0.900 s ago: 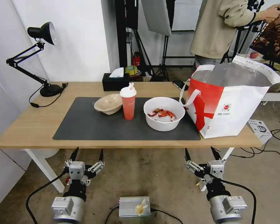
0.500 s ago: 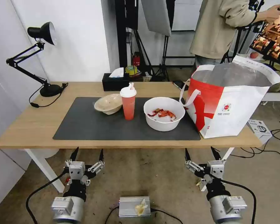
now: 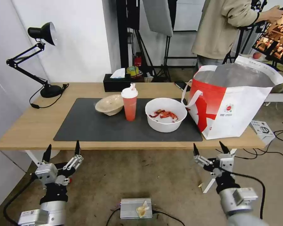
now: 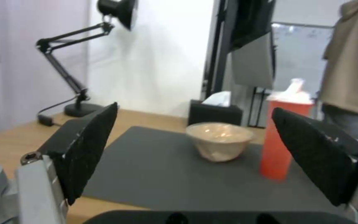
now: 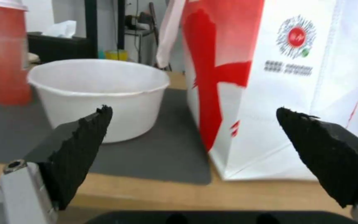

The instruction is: Pick up the trash from the table and place it into the takeout bag.

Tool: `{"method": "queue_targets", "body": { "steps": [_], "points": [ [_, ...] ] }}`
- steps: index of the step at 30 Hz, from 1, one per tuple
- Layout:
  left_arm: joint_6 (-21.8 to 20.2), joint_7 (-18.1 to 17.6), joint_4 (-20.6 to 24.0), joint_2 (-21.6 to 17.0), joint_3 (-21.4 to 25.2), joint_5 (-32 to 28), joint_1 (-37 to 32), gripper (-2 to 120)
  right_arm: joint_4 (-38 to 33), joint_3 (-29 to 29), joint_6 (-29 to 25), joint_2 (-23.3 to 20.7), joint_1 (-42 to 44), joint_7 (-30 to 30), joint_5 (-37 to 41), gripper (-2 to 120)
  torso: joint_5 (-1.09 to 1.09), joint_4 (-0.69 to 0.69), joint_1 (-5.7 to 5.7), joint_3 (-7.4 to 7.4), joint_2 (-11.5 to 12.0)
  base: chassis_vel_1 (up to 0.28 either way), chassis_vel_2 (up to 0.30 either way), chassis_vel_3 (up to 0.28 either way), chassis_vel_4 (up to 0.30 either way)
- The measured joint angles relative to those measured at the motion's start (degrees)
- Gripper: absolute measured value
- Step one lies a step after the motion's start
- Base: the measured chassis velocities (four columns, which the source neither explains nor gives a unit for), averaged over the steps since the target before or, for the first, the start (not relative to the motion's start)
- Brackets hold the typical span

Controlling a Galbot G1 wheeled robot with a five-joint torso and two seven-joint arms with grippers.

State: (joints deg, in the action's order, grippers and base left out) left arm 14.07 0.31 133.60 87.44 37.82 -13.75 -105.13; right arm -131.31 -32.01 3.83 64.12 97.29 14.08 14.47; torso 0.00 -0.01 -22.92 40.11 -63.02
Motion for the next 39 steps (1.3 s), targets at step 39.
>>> {"method": "queue_targets", "body": {
  "steps": [39],
  "points": [
    [6.1, 11.7, -0.3, 0.4, -4.9, 0.6, -1.1, 100, 1.8, 12.8, -6.6, -32.5, -24.2, -6.0, 24.0, 100, 0.01, 0.00, 0.00, 0.00, 0.0, 0.000, 0.000, 0.000, 0.000]
  ]
}}
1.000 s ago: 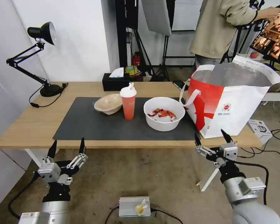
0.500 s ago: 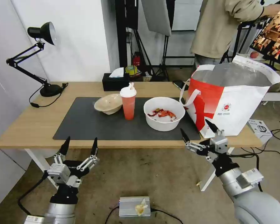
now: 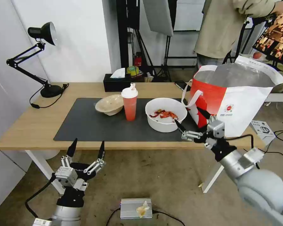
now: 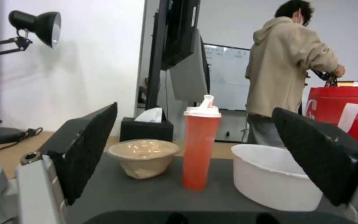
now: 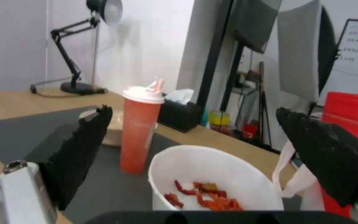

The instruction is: Pick up the trash from the table and place it into the takeout bag.

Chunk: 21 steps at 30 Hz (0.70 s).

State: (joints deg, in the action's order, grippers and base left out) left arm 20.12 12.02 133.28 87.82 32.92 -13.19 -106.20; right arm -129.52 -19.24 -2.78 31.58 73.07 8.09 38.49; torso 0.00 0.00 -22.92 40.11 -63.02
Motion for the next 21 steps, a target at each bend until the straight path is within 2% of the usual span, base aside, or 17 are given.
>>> {"method": "queue_targets", "body": {
  "steps": [4, 8, 9, 13, 14, 18, 19, 21],
  "points": [
    [0.0, 0.8, -0.2, 0.2, 0.0, 0.1, 0.3, 100, 1.5, 3.2, 1.6, -1.3, -4.8, -1.4, 1.9, 100, 0.01, 0.01, 0.00, 0.00, 0.0, 0.000, 0.000, 0.000, 0.000],
    [0.2, 1.1, -0.6, 0.7, 0.1, 0.0, 1.3, 100, 4.7, 10.2, 2.7, -2.8, -14.6, -3.6, 4.5, 100, 0.00, 0.00, 0.00, 0.00, 0.0, 0.000, 0.000, 0.000, 0.000],
    [0.2, 1.1, -0.6, 0.7, 0.1, 0.0, 1.3, 100, 4.7, 10.2, 2.7, -2.8, -14.6, -3.6, 4.5, 100, 0.00, 0.00, 0.00, 0.00, 0.0, 0.000, 0.000, 0.000, 0.000],
    [0.2, 1.4, -0.8, 1.4, 0.2, -0.1, 1.7, 100, 7.7, 19.5, 3.9, -2.7, -24.4, -4.2, 7.1, 100, 0.00, 0.00, 0.00, 0.00, 0.0, 0.000, 0.000, 0.000, 0.000],
    [0.2, 1.4, -0.8, 1.4, 0.2, -0.1, 1.7, 100, 7.7, 19.5, 3.9, -2.7, -24.4, -4.2, 7.1, 100, 0.00, 0.00, 0.00, 0.00, 0.0, 0.000, 0.000, 0.000, 0.000],
    [0.4, 1.5, -1.4, 1.6, 0.8, -0.4, 2.0, 100, 11.6, 28.7, 5.1, -1.3, -34.1, -4.4, 9.3, 100, 0.00, 0.00, 0.00, 0.00, 0.0, 0.000, 0.000, 0.000, 0.000],
    [0.4, 1.5, -1.4, 1.6, 0.8, -0.4, 2.0, 100, 11.6, 28.7, 5.1, -1.3, -34.1, -4.4, 9.3, 100, 0.00, 0.00, 0.00, 0.00, 0.0, 0.000, 0.000, 0.000, 0.000],
    [0.4, 1.6, -1.6, 1.6, 1.1, -0.6, 2.0, 100, 13.4, 32.4, 5.5, -0.4, -38.4, -4.4, 10.1, 100, -0.01, -0.01, 0.00, 0.00, 0.0, 0.000, 0.000, 0.000, 0.000]
  ]
}}
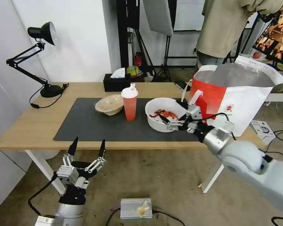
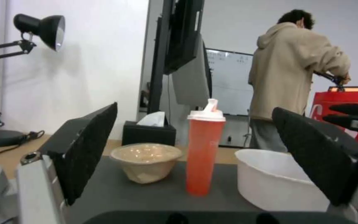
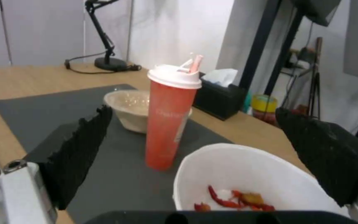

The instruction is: Pick up the trash from the table and place it into the takeout bag.

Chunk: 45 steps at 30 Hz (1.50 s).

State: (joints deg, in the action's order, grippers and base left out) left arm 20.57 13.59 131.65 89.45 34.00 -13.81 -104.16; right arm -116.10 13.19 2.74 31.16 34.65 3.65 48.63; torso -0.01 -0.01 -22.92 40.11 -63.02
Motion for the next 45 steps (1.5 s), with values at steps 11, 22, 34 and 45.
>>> {"method": "queue_targets", "body": {
  "steps": [11, 22, 34, 45],
  "points": [
    [0.1, 1.5, -0.9, 0.0, 1.1, -0.8, 0.5, 100, 6.2, 11.9, 5.4, 3.5, -13.0, -0.5, 5.7, 100, 0.00, 0.01, 0.00, 0.00, 0.0, 0.000, 0.000, 0.000, 0.000],
    [0.8, 3.5, -2.2, -0.3, 1.3, -1.2, 0.6, 100, 11.2, 23.2, 12.3, 6.3, -26.3, -1.5, 12.1, 100, 0.00, 0.00, 0.00, 0.00, 0.0, 0.000, 0.000, 0.000, 0.000],
    [1.6, 4.5, -2.9, -0.9, 2.4, -3.1, 1.0, 100, 14.8, 34.2, 23.2, 8.7, -40.9, -0.4, 19.0, 100, 0.01, 0.00, 0.00, 0.00, 0.0, 0.000, 0.000, 0.000, 0.000],
    [2.2, 5.2, -4.5, -1.7, 2.6, -4.3, 1.4, 100, 18.1, 43.4, 29.0, 10.1, -51.0, -0.5, 24.7, 100, 0.00, 0.01, 0.00, -0.01, 0.0, 0.000, 0.000, 0.000, 0.000]
  ]
}}
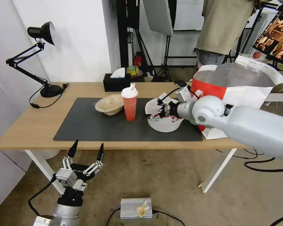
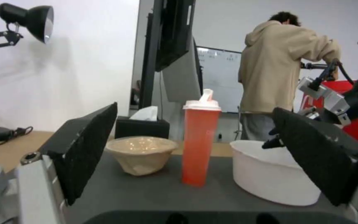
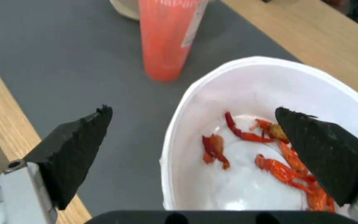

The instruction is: Pick up the trash from the table and place it into the takeout bag.

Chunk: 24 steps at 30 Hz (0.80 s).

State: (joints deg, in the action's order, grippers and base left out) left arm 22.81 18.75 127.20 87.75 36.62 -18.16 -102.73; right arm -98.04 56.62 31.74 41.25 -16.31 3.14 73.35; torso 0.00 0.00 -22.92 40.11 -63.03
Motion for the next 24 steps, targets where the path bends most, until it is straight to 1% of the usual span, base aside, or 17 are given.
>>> {"method": "queue_targets", "body": {
  "steps": [9, 17, 24],
  "points": [
    [0.0, 0.2, -0.9, -0.1, 0.2, -0.7, 0.8, 100, 2.9, 1.6, 1.6, 1.1, -0.7, 1.1, 1.1, 100, 0.00, 0.00, 0.00, 0.00, 0.0, 0.000, 0.000, 0.000, 0.000],
    [0.1, 0.3, -2.0, -0.1, 0.1, -0.8, 1.6, 100, 3.4, 1.8, 3.0, 1.5, 0.4, 4.0, 2.1, 100, 0.00, 0.00, 0.00, 0.00, 0.0, 0.000, 0.000, 0.000, 0.000],
    [0.2, 0.3, -3.0, 0.0, 0.1, -0.9, 1.9, 100, 4.4, 1.9, 3.3, 2.1, 1.0, 4.8, 2.4, 100, 0.00, 0.00, 0.00, 0.00, 0.0, 0.000, 0.000, 0.000, 0.000]
  ]
}}
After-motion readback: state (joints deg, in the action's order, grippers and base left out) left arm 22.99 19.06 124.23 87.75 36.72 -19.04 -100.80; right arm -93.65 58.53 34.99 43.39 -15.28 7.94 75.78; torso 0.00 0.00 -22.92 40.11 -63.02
